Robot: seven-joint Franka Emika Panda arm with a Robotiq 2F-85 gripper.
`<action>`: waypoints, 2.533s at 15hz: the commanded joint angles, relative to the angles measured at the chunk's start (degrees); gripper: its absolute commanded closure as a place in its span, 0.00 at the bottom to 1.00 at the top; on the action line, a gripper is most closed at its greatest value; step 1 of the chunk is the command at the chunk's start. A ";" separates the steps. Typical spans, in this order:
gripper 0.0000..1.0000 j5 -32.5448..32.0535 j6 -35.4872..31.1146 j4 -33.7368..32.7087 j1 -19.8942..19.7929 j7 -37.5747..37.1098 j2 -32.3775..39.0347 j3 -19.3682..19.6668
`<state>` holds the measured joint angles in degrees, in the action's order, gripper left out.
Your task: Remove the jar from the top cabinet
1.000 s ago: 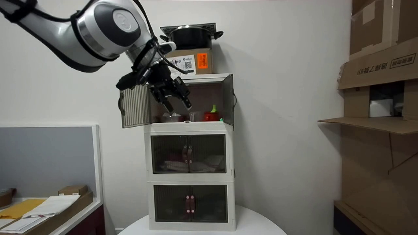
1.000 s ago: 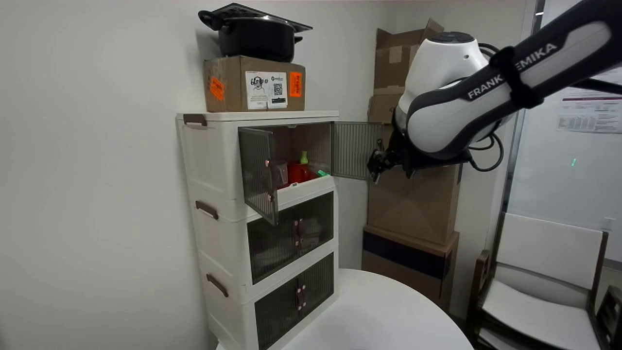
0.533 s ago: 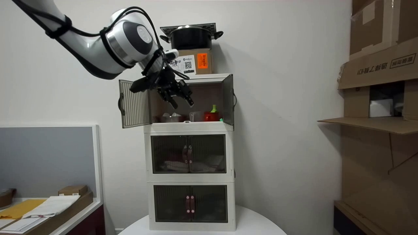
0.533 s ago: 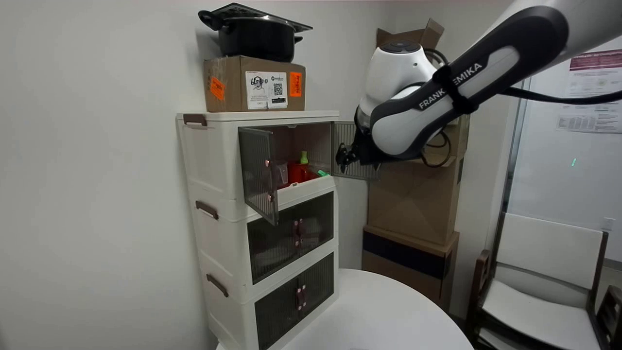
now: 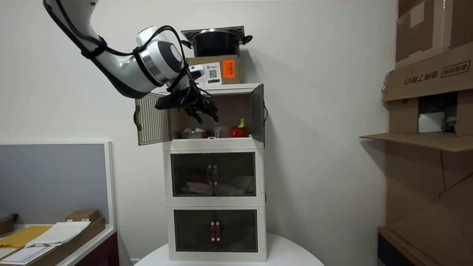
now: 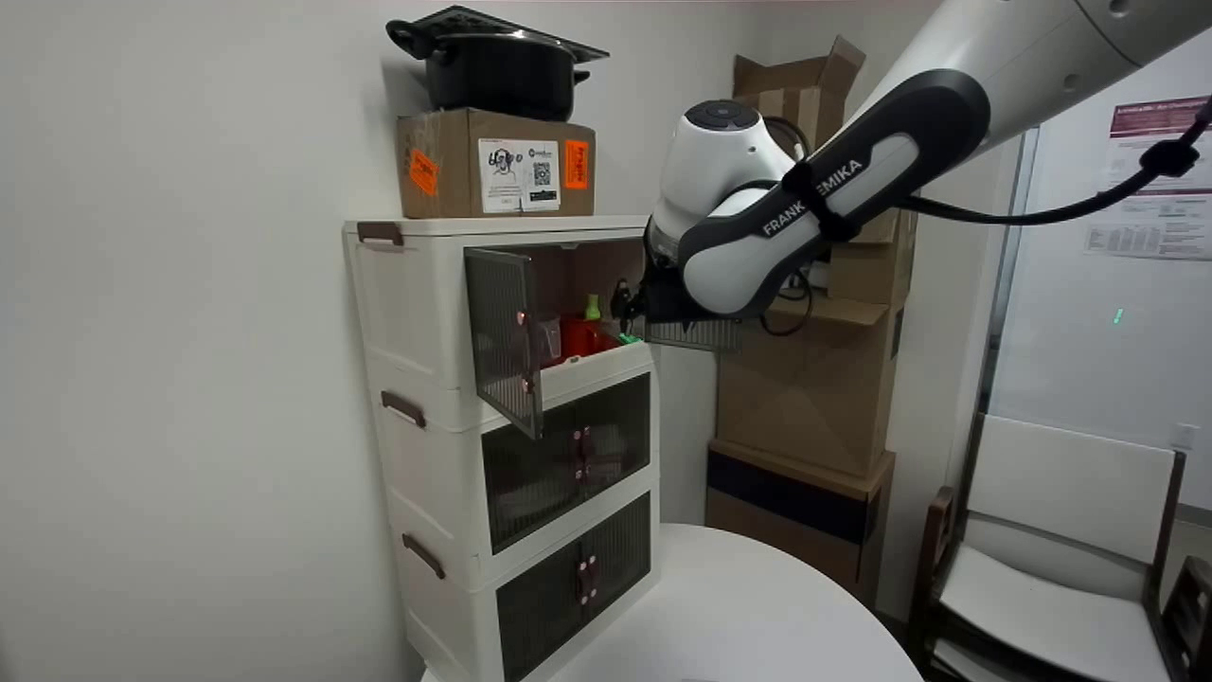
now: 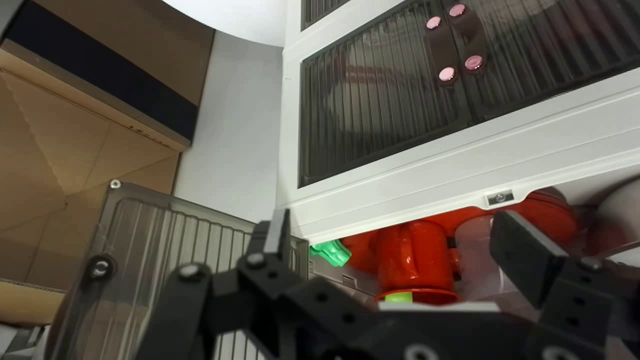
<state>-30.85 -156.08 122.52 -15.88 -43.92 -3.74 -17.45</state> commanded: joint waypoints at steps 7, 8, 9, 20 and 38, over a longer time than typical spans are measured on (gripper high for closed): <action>0.00 -7.39 -2.79 -1.20 -1.84 -9.60 0.89 0.03; 0.00 -9.02 -3.18 -1.51 -2.16 -11.54 1.22 0.17; 0.00 -12.88 -3.57 -1.88 -2.94 -15.49 1.40 0.28; 0.00 -40.68 -7.46 -10.18 -4.47 -37.41 9.94 0.35; 0.00 -44.59 -3.76 -36.06 6.04 -37.48 33.63 0.42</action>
<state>-73.39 -161.20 92.17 -11.97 -80.35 25.82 -17.68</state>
